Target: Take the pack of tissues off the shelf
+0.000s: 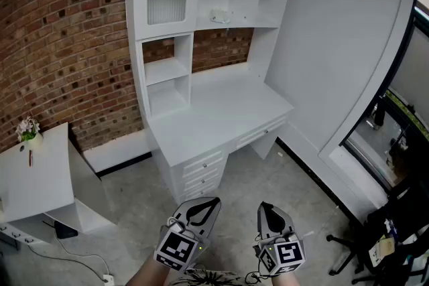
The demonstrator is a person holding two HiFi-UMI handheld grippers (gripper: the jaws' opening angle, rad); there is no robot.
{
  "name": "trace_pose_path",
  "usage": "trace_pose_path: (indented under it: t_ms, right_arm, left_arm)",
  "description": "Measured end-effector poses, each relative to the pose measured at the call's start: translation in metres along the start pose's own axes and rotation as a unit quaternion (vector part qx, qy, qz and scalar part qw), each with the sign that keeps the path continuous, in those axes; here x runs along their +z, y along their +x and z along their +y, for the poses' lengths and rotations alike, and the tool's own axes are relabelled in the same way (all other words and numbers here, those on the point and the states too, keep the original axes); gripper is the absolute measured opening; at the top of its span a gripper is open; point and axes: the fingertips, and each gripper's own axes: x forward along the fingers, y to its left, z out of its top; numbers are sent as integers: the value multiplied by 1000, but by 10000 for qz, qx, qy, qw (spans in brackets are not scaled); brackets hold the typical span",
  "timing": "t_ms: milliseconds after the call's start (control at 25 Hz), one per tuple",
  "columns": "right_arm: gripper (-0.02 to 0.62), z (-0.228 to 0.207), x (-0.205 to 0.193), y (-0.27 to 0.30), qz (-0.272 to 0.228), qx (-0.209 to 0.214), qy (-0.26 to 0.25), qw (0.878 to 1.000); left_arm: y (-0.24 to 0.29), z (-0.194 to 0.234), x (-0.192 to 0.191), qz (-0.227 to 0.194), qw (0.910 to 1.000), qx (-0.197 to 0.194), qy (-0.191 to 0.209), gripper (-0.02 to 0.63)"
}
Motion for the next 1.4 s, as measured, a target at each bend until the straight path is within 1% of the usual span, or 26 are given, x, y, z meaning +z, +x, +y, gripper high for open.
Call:
trace_pose_path:
  t_ms: [320,560,680,840,1160,1280,1400]
  right_arm:
    - [5,5,1,3,-13,41,-77,10000]
    - [6,12,1,14,-15,98,30,9999]
    - [6,19,-1,24,-5,183,-20,9998]
    - [6,20,-3,35,69,119,40,9999]
    - [8,-1,-8,62,319,0,-52,9995]
    - [8,-17,-6,75,279,-5,-129,9995]
    - [8,-40,-2,96,227,92,-233,9994]
  left_arm:
    - [-3,4,-2,53,10000,37,-48,14]
    - [-4,12,-8,117,9999,24,-40,14]
    - [-5,23,-14,169,9998,92,-97,14]
    - [-5,37,-21,193,9993,168,-288,14]
    - [20,60,-34,288,9979,225,-527,14]
    - [37,63,-38,301,9975,271,-587,14]
    - [60,71,-38,352,9966,432,-600,14]
